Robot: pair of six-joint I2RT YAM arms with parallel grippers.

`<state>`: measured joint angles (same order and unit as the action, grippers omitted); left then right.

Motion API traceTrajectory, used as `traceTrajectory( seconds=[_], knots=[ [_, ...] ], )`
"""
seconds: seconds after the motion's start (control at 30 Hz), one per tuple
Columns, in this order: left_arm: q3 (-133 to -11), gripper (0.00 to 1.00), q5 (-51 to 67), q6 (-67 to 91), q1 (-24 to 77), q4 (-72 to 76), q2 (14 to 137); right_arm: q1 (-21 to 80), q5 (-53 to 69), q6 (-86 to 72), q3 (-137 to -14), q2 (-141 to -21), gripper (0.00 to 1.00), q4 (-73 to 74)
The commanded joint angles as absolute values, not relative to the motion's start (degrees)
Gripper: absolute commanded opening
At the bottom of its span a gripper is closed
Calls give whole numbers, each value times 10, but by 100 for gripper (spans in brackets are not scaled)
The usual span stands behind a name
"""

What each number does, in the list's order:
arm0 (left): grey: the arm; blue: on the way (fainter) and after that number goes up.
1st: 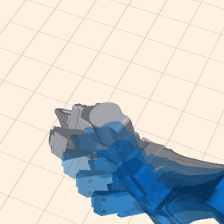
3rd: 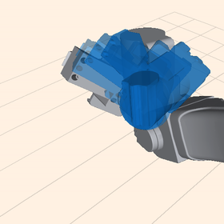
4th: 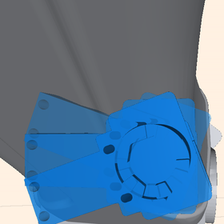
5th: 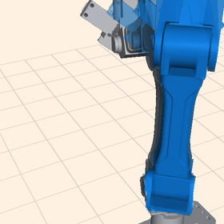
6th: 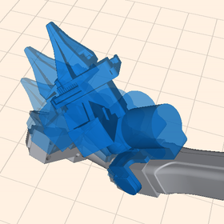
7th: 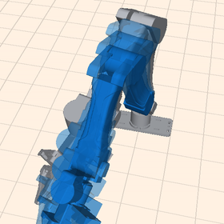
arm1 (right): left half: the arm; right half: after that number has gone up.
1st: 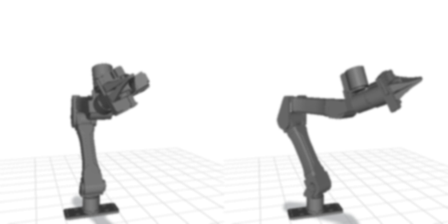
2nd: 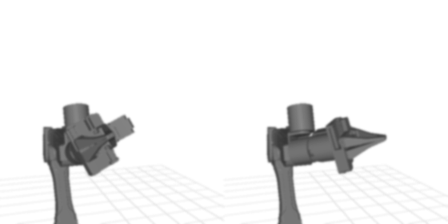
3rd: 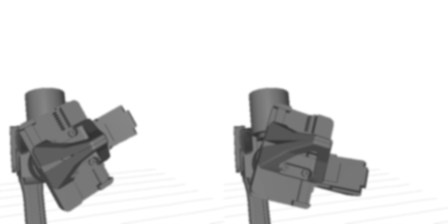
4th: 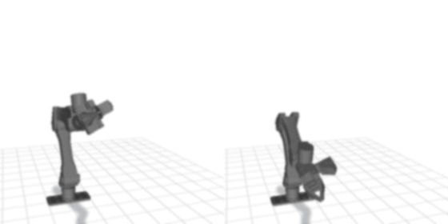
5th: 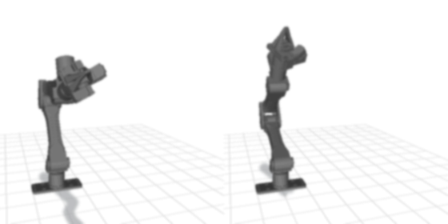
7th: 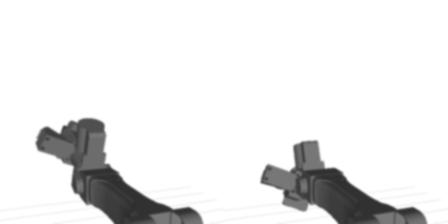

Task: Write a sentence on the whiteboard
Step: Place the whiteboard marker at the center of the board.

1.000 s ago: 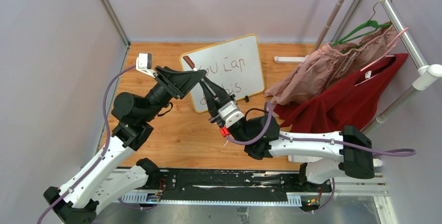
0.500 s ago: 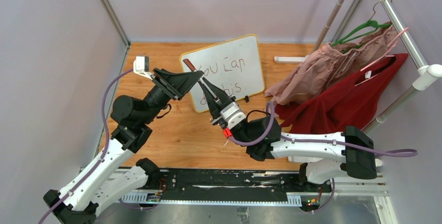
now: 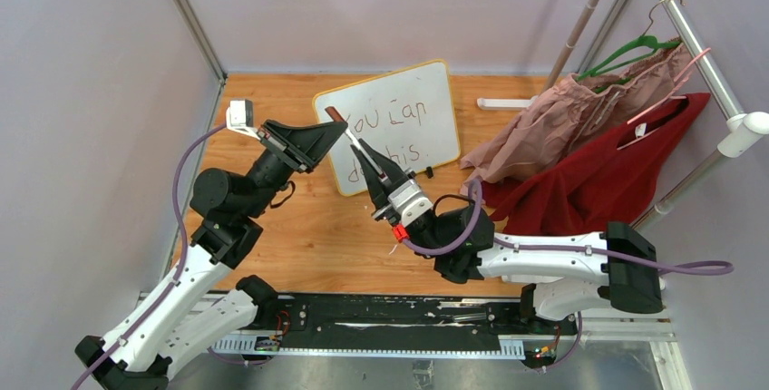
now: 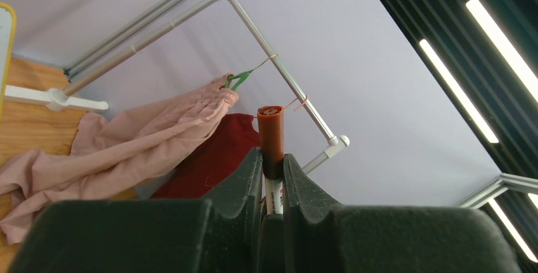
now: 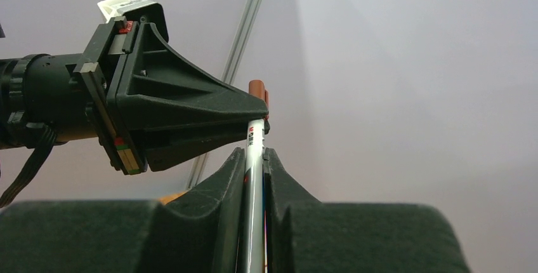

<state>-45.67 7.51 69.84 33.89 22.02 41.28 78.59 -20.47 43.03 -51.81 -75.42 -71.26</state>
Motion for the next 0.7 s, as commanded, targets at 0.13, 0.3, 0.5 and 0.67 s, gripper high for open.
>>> traceTrajectory(
  seconds=[0.13,0.3,0.5,0.67],
  knots=[
    [-459,43,75,694,335,220,425,794,-214,410,-511,-729,0,-719],
    [-463,38,96,703,335,228,439,794,-215,411,-509,-729,0,-720],
    [-459,0,80,689,335,204,427,794,-220,403,-506,-716,4,-695],
    [-524,0,31,575,322,3,414,794,-229,344,-505,-658,51,-546]
  ],
)
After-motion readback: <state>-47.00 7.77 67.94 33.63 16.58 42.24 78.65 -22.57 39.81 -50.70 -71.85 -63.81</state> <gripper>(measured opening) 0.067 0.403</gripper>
